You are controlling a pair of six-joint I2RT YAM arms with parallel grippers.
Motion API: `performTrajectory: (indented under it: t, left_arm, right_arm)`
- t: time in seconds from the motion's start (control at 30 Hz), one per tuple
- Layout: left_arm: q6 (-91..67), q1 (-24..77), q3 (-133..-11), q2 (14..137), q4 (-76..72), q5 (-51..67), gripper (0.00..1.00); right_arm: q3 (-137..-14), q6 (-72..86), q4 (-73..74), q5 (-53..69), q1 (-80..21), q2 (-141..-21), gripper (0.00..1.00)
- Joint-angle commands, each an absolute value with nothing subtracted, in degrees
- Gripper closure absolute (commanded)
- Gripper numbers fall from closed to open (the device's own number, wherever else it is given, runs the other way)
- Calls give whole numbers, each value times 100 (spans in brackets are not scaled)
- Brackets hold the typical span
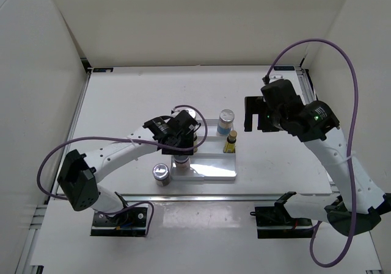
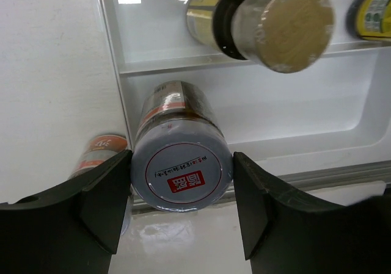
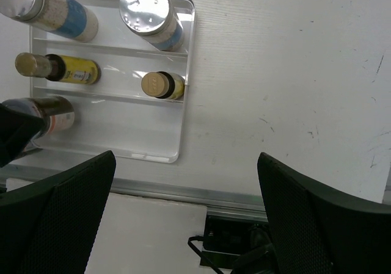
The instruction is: Organize the condiment bottles
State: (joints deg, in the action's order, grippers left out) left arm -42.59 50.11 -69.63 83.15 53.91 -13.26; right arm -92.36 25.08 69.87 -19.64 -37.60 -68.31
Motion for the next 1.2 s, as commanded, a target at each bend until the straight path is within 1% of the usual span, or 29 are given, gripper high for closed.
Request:
performTrajectory:
  t: [0.0,0.27,0.3,0.33,0.4,0.43,0.47,0.5,0.53,0.6,0.63,0.67,0.77,0.87,0.93,1.0,1.07,1.17]
  left_arm:
    - [-4359,5045,-6935,8165,5115,-1485,89]
    - [-4412,5045,-6610,8288,5010,-1380,89]
    - [-4412,5045,-6609,8340,5010,-1380,87]
    - [-4412,5045,-6609,8341,5010,-1380,80]
    - [-4412,5045,-6609,8341,5010,-1380,69]
    - [-4412,5045,-6609,8393,5010,-1380,52]
    - [-4412,5045,-6609,8394,5010,-1380,42]
    - [-4412,5045,-6679,8394,5010,-1380,35]
    - [-4412,5045,-6758,8394,5071,-1380,25]
    - [-4412,5097,-7013,8271,5343,-1634,13]
    - [-4412,5098,-7109,8123,5439,-1739,2]
    - [-4412,5098,-7215,8034,5667,-1993,0]
    - [-4237,5098,-7584,7596,5906,-2337,0]
    - [-3841,5098,-7699,7121,6248,-2338,0]
    - [-3954,5098,-7699,6918,6712,-2338,0]
    - [-4235,4984,-7507,6716,7056,-2277,0]
    - [-4411,4765,-7191,6654,7329,-1943,0]
    - [-4631,4764,-6690,6469,7330,-1662,0]
  right_arm:
    - [-9343,2540,7137,-2136,-3771,-6697,0]
    - [-9290,2540,7189,-2188,-3771,-6574,0]
    - [-9290,2540,7189,-2188,-3771,-6574,0]
    - [-9290,2540,7189,-2188,-3771,-6574,0]
    - [-9290,2540,7189,-2188,-3771,-6574,0]
    - [-9290,2540,7189,-2188,-3771,-6574,0]
    - [-9290,2540,7189,-2188,-3771,-6574,0]
    - [-9290,2540,7189,-2136,-3771,-6626,0]
    - [-9290,2488,7189,-2136,-3771,-6627,0]
    - [-9290,2487,7189,-2136,-3771,-6627,0]
    - [-9290,2487,7189,-2136,-3771,-6627,0]
    - [-9290,2435,7189,-2136,-3771,-6627,0]
    - [-9229,2435,7189,-2136,-3771,-6627,0]
    - [-9167,2435,7189,-2136,-3771,-6627,0]
    - [-9115,2435,7189,-2136,-3771,-6679,0]
    - [-9114,2435,7189,-2083,-3771,-6680,0]
    - [-9114,2382,7189,-2013,-3771,-6785,0]
    - [-9114,2268,7189,-1872,-3771,-6934,0]
